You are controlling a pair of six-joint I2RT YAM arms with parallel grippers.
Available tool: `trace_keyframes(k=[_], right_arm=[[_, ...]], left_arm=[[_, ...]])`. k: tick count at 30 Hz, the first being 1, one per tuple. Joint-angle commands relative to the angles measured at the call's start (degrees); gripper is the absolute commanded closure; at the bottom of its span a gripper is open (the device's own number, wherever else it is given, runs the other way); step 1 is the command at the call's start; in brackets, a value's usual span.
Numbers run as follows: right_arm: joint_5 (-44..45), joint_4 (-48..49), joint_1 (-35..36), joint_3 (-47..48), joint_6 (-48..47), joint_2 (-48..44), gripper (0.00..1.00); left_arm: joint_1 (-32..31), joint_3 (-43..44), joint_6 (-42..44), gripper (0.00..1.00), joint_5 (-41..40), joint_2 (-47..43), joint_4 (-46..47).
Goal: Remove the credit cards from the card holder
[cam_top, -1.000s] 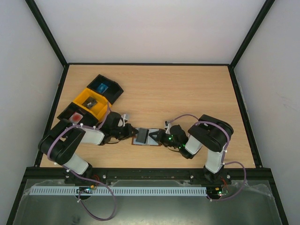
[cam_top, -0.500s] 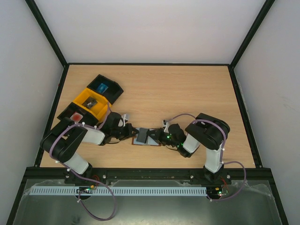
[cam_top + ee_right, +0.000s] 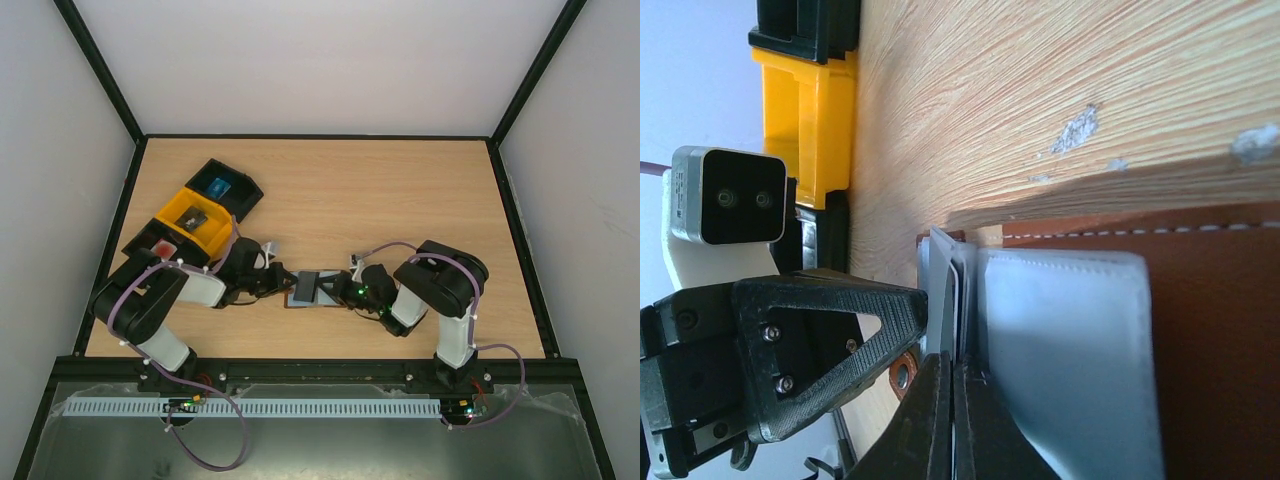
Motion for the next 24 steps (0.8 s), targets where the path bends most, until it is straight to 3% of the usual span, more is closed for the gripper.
trace_keyframes(k=[1,24], right_arm=[[1.5,0.9,0.0,-1.6,-1.6,0.9,0.98],[5.8,-1.5,-1.2,-7.5,0.1,-2.8,0.98]], left_arm=[[-1.1,-0.6,2.2,0.97,-5.2,2.3,-12.2],[-1.1,-0.1,2.0,0.97,-5.3,1.6,-12.9]])
